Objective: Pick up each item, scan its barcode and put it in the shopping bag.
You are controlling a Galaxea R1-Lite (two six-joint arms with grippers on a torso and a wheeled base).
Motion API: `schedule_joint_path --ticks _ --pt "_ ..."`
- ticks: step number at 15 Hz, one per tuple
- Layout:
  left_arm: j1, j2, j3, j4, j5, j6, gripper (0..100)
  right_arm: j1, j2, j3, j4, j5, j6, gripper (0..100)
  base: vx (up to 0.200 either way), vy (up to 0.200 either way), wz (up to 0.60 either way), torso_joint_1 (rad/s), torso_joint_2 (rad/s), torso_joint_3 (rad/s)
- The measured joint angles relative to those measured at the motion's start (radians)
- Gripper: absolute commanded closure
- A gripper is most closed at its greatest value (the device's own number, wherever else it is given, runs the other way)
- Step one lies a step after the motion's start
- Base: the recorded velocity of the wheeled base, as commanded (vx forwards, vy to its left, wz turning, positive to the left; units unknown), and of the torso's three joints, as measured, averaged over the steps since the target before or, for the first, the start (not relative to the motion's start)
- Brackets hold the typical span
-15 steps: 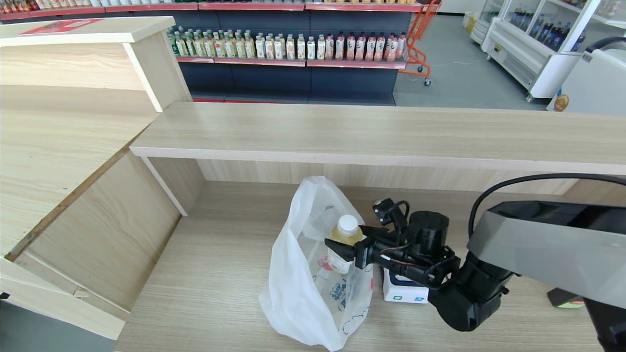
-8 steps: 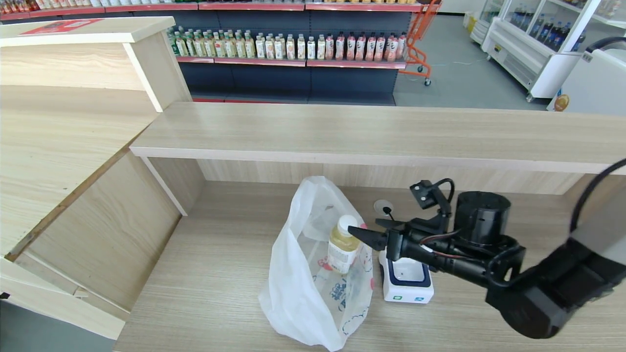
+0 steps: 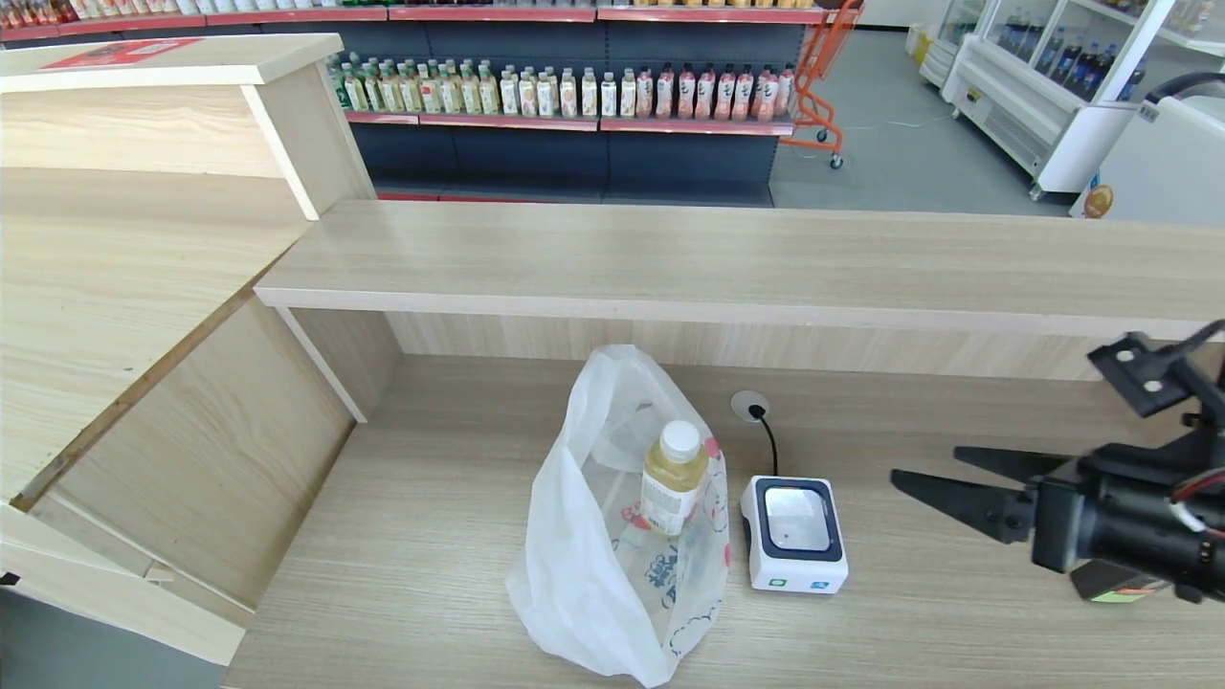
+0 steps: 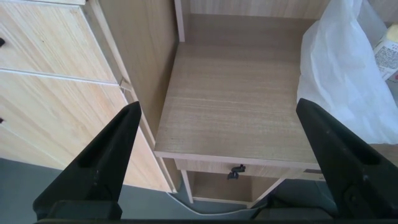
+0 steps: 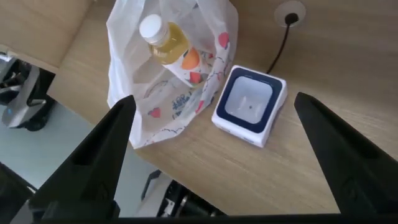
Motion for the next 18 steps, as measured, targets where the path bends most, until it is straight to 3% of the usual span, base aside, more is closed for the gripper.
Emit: schedule_joint_path --ticks 4,13,18 --pt "-0.001 0.000 0.000 0.000 0.000 -0.001 0 -0.100 -0.200 -0.002 0.181 -0.001 -0.020 0 0.000 0.000 0.00 0.000 0.00 0.000" --pt "0.000 0.003 0.000 0.000 -0.001 -0.002 0 -0.234 -0.281 -0.001 0.320 -0.010 0.011 0 0.000 -0.200 0.00 0.002 0.00 0.004" --pt "0.001 0.001 0.000 0.000 -0.001 -0.003 0 -0.246 -0.289 0.001 0.339 -0.016 0.017 0 0.000 0.000 0.00 0.000 0.00 0.000"
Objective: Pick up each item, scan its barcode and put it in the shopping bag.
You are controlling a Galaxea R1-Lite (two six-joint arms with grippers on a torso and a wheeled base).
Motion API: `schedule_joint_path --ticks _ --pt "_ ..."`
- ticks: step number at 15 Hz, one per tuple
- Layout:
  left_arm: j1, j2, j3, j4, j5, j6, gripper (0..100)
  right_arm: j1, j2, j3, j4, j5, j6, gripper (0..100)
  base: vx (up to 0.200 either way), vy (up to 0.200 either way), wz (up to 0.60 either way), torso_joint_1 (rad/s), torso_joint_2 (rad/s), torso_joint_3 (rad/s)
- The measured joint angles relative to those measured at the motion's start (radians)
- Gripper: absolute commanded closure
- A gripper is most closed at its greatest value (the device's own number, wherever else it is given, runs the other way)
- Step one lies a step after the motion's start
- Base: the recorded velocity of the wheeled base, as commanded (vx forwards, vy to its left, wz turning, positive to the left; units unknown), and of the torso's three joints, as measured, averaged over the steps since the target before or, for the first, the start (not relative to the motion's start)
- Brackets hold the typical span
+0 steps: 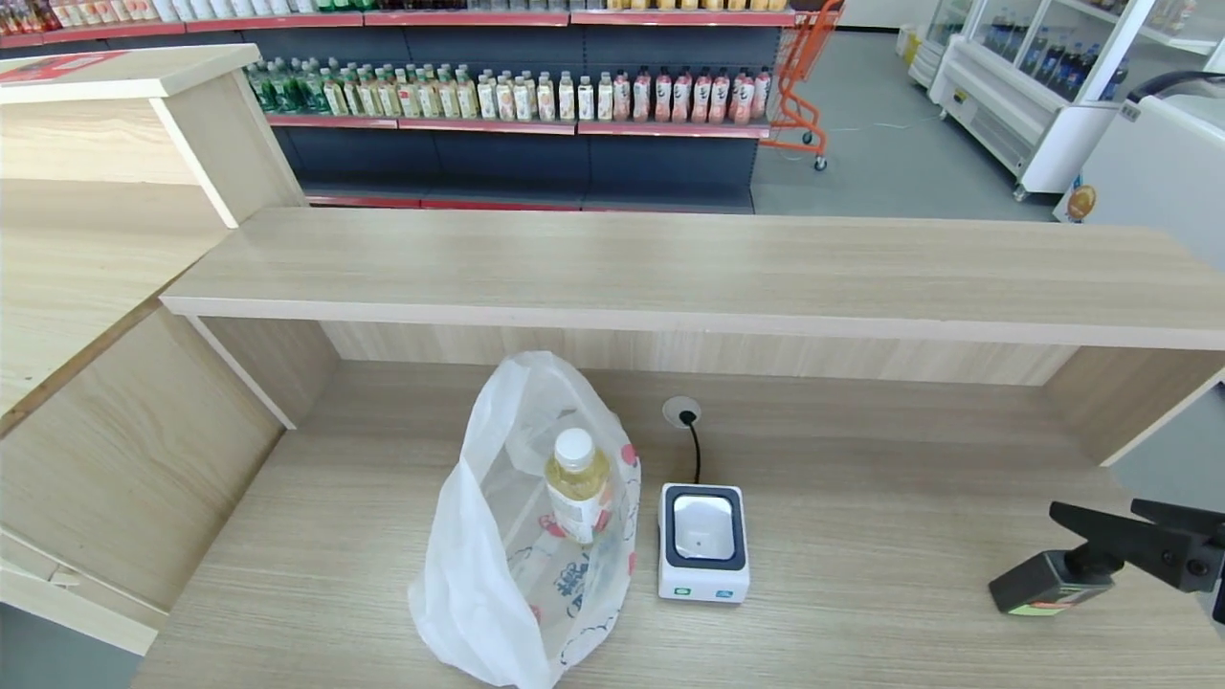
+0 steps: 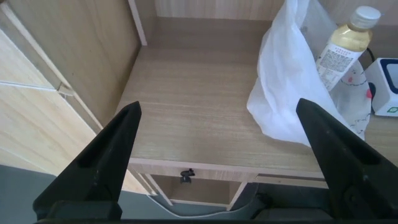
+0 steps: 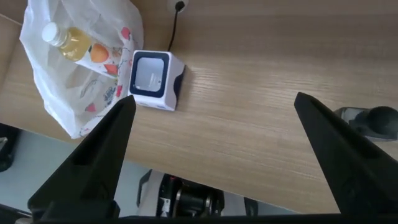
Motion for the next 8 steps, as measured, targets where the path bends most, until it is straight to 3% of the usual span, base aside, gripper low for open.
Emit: schedule_joint_path --ticks 2,6,8 --pt "0.000 0.000 0.000 -0.001 0.001 -0.019 0 0.000 0.000 0.000 -0.001 0.000 0.000 0 -0.200 0.000 0.00 0.002 0.00 0.007" --pt "0.000 0.000 0.000 0.000 0.001 -0.019 0 0.000 0.000 0.018 -0.001 -0.001 0.000 0 -0.200 0.000 0.00 0.005 0.00 0.002" --pt "0.000 0.000 0.000 0.000 0.001 -0.014 0 -0.001 0.003 0.024 0.012 -0.004 -0.006 0 0.000 0.000 0.00 0.000 0.00 0.000"
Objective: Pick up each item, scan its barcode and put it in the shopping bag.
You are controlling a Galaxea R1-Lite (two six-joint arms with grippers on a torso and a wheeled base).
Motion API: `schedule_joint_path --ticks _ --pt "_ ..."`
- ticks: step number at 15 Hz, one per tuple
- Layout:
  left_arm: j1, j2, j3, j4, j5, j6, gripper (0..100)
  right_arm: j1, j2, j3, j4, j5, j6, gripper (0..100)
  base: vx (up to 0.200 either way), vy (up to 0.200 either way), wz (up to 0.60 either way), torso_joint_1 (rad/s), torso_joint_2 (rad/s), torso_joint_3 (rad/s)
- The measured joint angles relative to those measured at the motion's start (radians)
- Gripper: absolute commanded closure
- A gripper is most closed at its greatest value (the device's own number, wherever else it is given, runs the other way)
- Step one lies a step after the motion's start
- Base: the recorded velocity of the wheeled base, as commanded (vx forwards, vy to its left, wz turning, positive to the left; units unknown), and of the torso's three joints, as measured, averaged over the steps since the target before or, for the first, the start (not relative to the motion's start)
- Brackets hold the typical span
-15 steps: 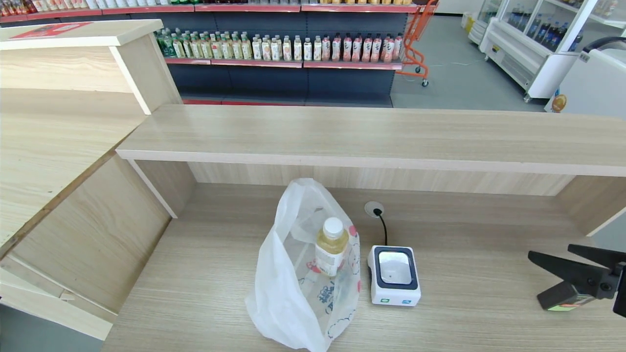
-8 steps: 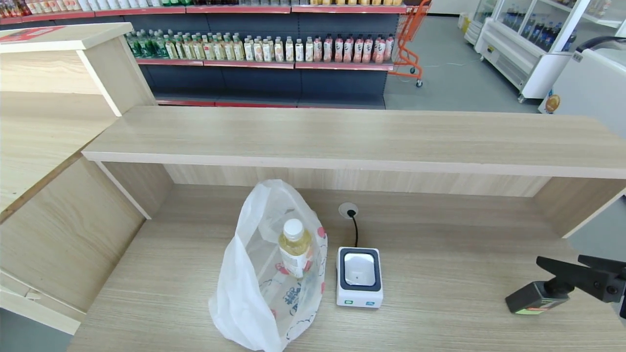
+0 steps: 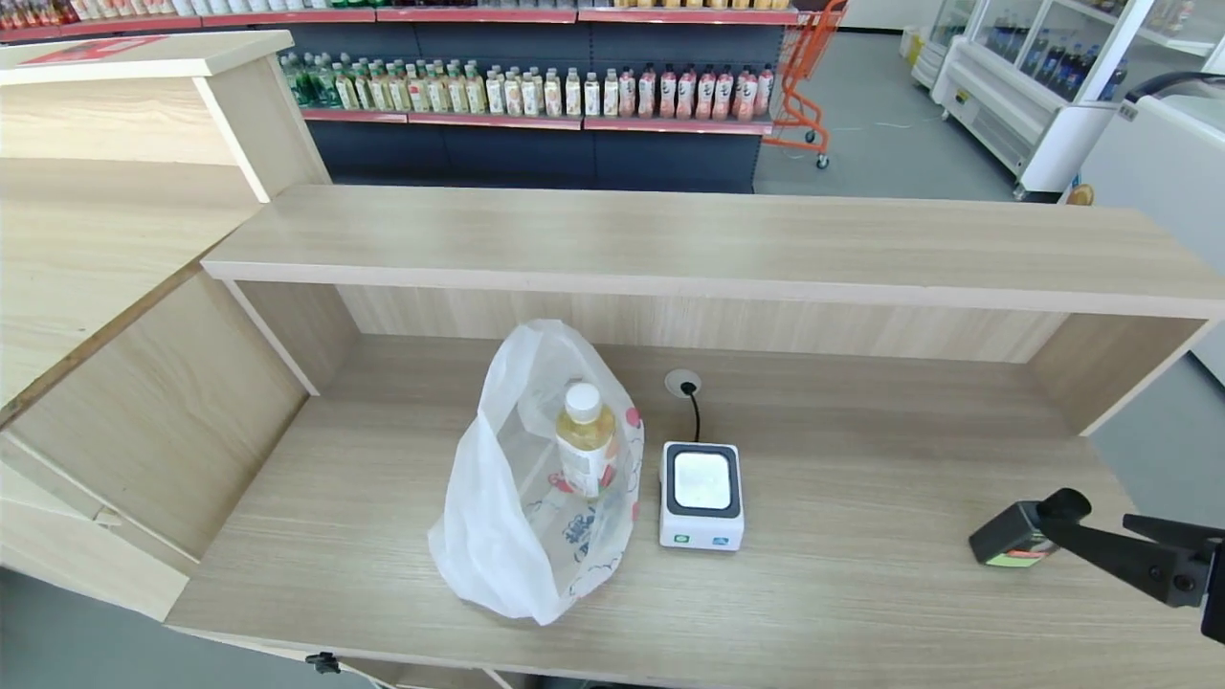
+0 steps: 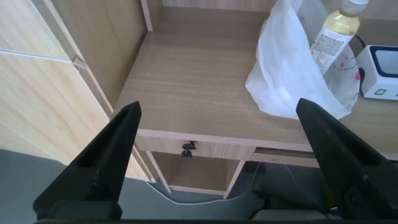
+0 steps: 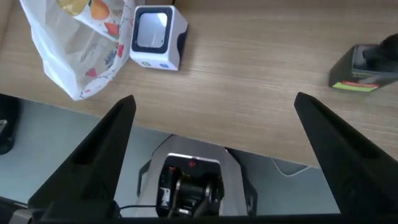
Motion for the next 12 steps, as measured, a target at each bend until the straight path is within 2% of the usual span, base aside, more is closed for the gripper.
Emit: schedule_joint_path --ticks 1,4,9,12 --pt "0.000 0.000 0.000 0.000 0.000 0.000 0 -0.007 0.002 0.001 0.029 -0.009 -0.012 0 0.000 0.000 0.00 0.000 0.00 0.000" --pt "0.000 0.000 0.000 0.000 -0.001 0.006 0 -0.030 0.006 -0.003 0.113 -0.093 -0.077 0 0.000 -0.200 0.00 0.007 0.00 0.002" --pt "0.000 0.000 0.000 0.000 0.001 0.004 0 -0.036 0.003 0.003 0.138 -0.100 -0.080 0 0.000 -0.200 0.00 0.004 0.00 0.001" --pt "0.000 0.000 0.000 0.000 0.001 0.003 0 -0.036 0.001 0.006 0.203 -0.102 -0.119 0 0.000 -0.200 0.00 0.002 0.00 0.002"
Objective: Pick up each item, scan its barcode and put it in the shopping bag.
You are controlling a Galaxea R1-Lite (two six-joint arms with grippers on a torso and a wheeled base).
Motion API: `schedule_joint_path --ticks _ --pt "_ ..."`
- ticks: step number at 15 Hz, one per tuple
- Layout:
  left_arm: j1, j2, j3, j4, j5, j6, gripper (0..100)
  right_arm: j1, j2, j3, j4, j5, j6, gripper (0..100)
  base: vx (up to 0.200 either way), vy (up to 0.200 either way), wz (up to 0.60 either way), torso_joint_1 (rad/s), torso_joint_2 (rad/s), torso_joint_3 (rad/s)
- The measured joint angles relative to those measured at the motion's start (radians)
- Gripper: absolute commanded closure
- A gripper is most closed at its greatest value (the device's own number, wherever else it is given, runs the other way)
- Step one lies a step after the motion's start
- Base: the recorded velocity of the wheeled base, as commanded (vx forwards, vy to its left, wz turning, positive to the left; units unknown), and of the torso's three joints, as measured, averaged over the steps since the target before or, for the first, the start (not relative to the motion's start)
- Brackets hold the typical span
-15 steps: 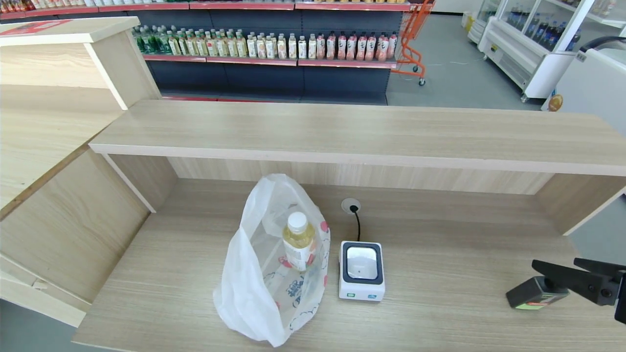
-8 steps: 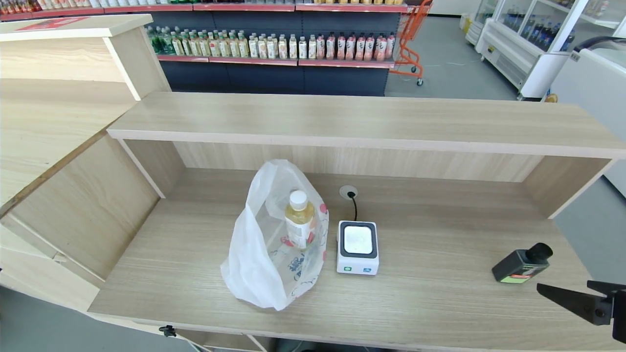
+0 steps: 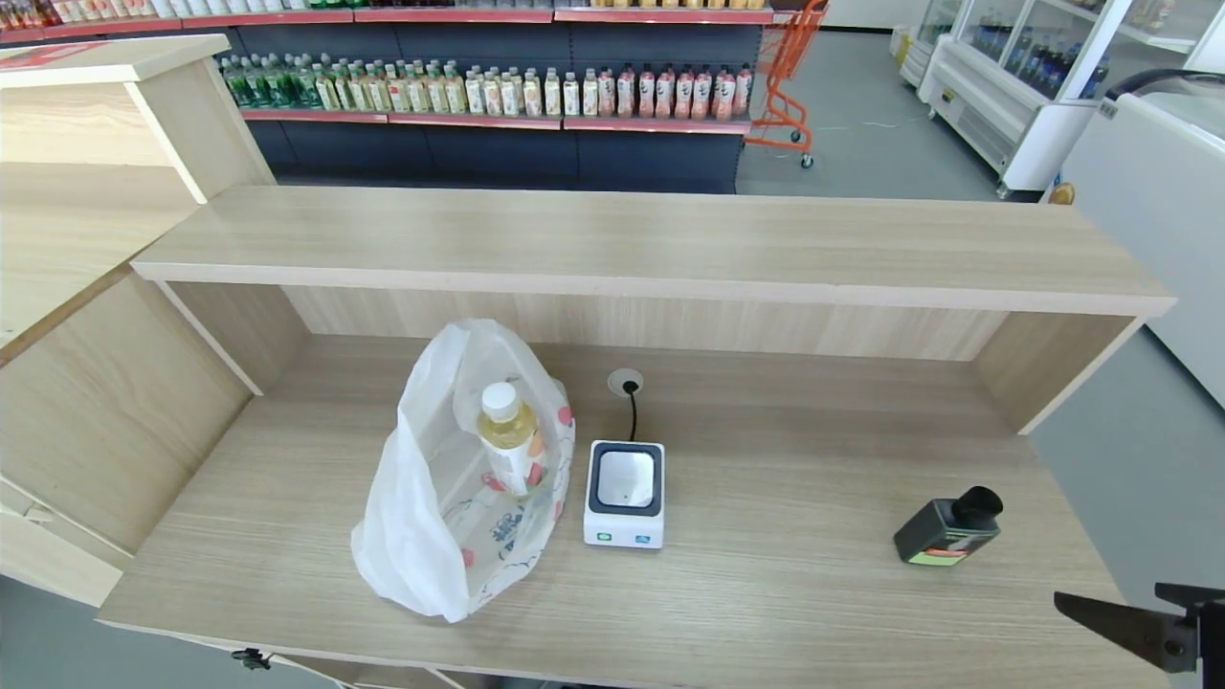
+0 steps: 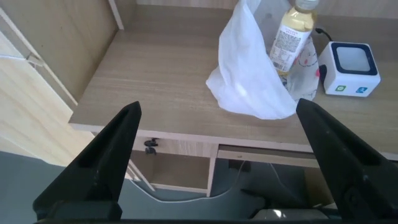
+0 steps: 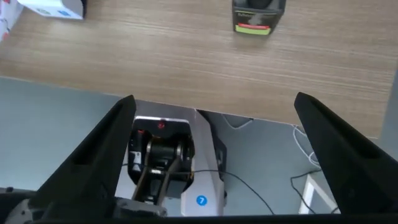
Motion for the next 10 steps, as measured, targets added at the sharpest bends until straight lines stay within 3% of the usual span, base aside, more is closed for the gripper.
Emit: schedule_joint_path --ticks 2,5,10 --pt "0.000 0.000 0.000 0.000 0.000 -0.004 0 -0.003 -0.005 -0.001 0.084 -0.010 -0.095 0 0.000 -0.200 0.00 0.000 0.01 0.002" --pt "0.000 0.000 0.000 0.000 -0.001 0.003 0 -0.006 -0.006 -0.013 0.189 -0.090 -0.257 0 0.000 0.000 0.00 0.000 0.00 0.000" --pt "0.000 0.000 0.000 0.000 -0.001 0.004 0 -0.004 0.083 -0.027 0.195 -0.234 -0.421 0 0.000 0.000 0.00 0.000 0.00 0.000"
